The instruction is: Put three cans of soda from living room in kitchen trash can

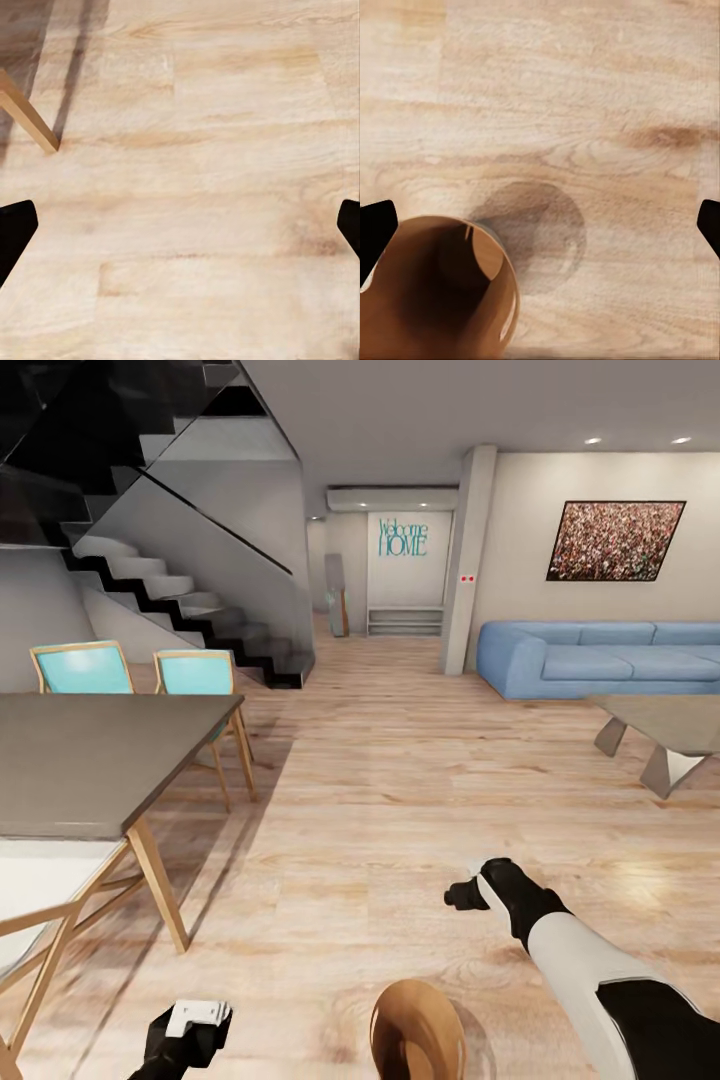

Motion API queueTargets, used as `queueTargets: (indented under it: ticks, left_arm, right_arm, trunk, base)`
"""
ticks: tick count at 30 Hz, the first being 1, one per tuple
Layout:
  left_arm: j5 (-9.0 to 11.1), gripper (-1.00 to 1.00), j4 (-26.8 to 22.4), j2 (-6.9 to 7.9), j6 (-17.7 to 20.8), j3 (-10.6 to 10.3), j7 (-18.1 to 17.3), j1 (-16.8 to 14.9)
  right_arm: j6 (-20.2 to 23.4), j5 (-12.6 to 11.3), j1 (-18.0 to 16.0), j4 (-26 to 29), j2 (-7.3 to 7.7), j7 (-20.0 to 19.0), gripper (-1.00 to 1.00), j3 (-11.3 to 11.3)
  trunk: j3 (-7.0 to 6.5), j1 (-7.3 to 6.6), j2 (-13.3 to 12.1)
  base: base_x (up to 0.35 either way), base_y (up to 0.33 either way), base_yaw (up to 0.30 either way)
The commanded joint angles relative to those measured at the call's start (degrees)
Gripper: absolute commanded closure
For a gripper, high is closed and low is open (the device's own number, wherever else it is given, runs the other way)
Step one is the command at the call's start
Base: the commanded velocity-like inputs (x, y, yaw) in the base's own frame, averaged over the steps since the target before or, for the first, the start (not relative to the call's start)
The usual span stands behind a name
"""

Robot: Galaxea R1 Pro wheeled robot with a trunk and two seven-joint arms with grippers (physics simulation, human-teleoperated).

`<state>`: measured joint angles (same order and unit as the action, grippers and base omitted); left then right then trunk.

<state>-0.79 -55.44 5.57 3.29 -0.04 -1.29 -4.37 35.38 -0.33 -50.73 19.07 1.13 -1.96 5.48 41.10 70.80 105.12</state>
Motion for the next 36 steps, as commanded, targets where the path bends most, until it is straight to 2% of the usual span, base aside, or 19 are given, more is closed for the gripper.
queueTargets:
  ticks: [1,3,4,6,7,9,10,11,15,16,19,20,21,22,23,24,30,36]
  left_arm:
    - [0.07,-1.00,-0.13,0.30,1.70,0.00,-0.31,-0.18]
    - [0.17,-1.00,-0.54,0.74,5.34,0.00,-1.27,-1.41]
    - [0.25,-1.00,-1.10,1.03,9.23,-0.02,-2.69,-4.01]
    - [0.21,-1.00,-1.38,1.22,13.42,-0.01,-4.44,-7.16]
    - [0.10,-1.00,-0.86,1.38,19.27,0.01,-6.99,-12.21]
    - [0.06,-1.00,0.32,1.44,22.18,0.02,-8.23,-15.60]
    - [0.04,-1.00,2.09,1.46,24.19,0.03,-9.06,-18.86]
    - [0.02,-1.00,4.12,1.46,25.50,0.03,-9.60,-21.73]
    - [0.18,-1.00,8.92,1.46,27.07,0.04,-10.59,-26.84]
    - [0.16,-1.00,11.89,1.45,27.66,0.02,-11.41,-28.95]
    - [0.09,-1.00,16.11,1.44,28.66,-0.08,-12.62,-31.93]
    - [0.06,-1.00,18.34,1.45,30.16,-0.20,-13.18,-33.66]
    - [0.05,-1.00,19.18,1.45,31.22,-0.24,-13.38,-34.34]
    - [0.10,-1.00,20.71,1.50,34.68,-0.32,-13.75,-35.65]
    - [0.11,-1.00,21.26,1.49,36.60,-0.35,-13.89,-36.13]
    - [0.08,-1.00,21.49,1.48,37.32,-0.36,-13.93,-36.29]
    - [0.03,-1.00,22.26,1.44,39.68,-0.42,-14.09,-36.83]
    - [0.00,-1.00,22.46,1.43,40.85,-0.43,-14.14,-36.98]
  right_arm:
    - [0.01,0.03,0.16,-0.03,0.00,-0.01,-1.00,-0.01]
    - [0.02,0.07,0.39,-0.08,0.01,-0.03,-1.00,-0.01]
    - [0.03,0.02,0.54,-0.12,0.01,-0.06,-1.00,-0.02]
    - [0.03,-0.03,0.64,-0.14,0.01,-0.06,-1.00,0.01]
    - [0.04,-0.11,0.72,-0.15,0.01,-0.06,-1.00,0.03]
    - [0.04,-0.14,0.75,-0.16,0.00,-0.06,-1.00,0.04]
    - [0.04,-0.17,0.77,-0.17,0.00,-0.08,-1.00,0.03]
    - [0.04,-0.21,0.78,-0.17,0.01,-0.11,-1.00,0.01]
    - [0.06,-0.23,0.80,-0.12,0.01,-0.14,-1.00,0.01]
    - [0.05,-0.22,0.80,-0.11,0.01,-0.16,-1.00,0.02]
    - [0.06,-0.25,0.80,-0.14,0.01,-0.23,-1.00,0.04]
    - [0.05,-0.27,0.81,-0.15,-0.02,-0.27,-1.00,0.03]
    - [0.05,-0.27,0.81,-0.16,-0.04,-0.28,-1.00,0.02]
    - [0.17,-0.28,0.81,-0.18,-0.26,-0.27,-1.00,0.03]
    - [0.42,-0.28,0.81,-0.18,-0.36,-0.26,-1.00,0.02]
    - [0.59,-0.28,0.81,-0.18,-0.37,-0.26,-1.00,-0.01]
    - [2.02,-0.35,0.81,-0.17,-0.29,-0.55,-1.00,-0.09]
    - [2.42,-0.31,0.81,-0.23,-0.21,-3.54,-1.00,-0.06]
  trunk:
    - [0.18,0.23,0.42]
    - [0.54,0.67,1.22]
    - [0.72,0.88,1.62]
    - [1.08,1.32,2.42]
    - [1.26,1.54,2.82]
    - [1.62,1.98,3.62]
    - [1.80,2.20,4.03]
    - [1.98,2.42,4.43]
    - [2.70,3.30,6.03]
    - [2.88,3.52,6.43]
    - [3.41,4.18,7.64]
    - [3.59,4.40,8.04]
    - [3.77,4.62,8.44]
    - [3.95,4.84,8.84]
    - [4.13,5.06,9.24]
    - [4.31,5.28,9.64]
    - [5.39,6.60,12.05]
    - [6.47,7.91,14.45]
  base:
    - [0.000,0.000,0.000]
    - [0.000,0.000,0.000]
    - [0.000,0.000,0.000]
    - [0.000,0.000,0.000]
    - [0.000,0.000,0.000]
    - [0.000,0.000,0.000]
    - [0.000,0.000,0.000]
    - [0.000,0.000,0.000]
    - [0.000,0.000,0.000]
    - [0.000,0.000,0.000]
    - [0.000,0.000,0.000]
    - [0.000,0.000,0.000]
    - [0.000,0.000,0.000]
    - [0.000,0.000,0.000]
    - [0.000,0.000,0.000]
    - [0.000,0.000,0.000]
    - [0.000,0.000,0.000]
    - [0.000,0.000,0.000]
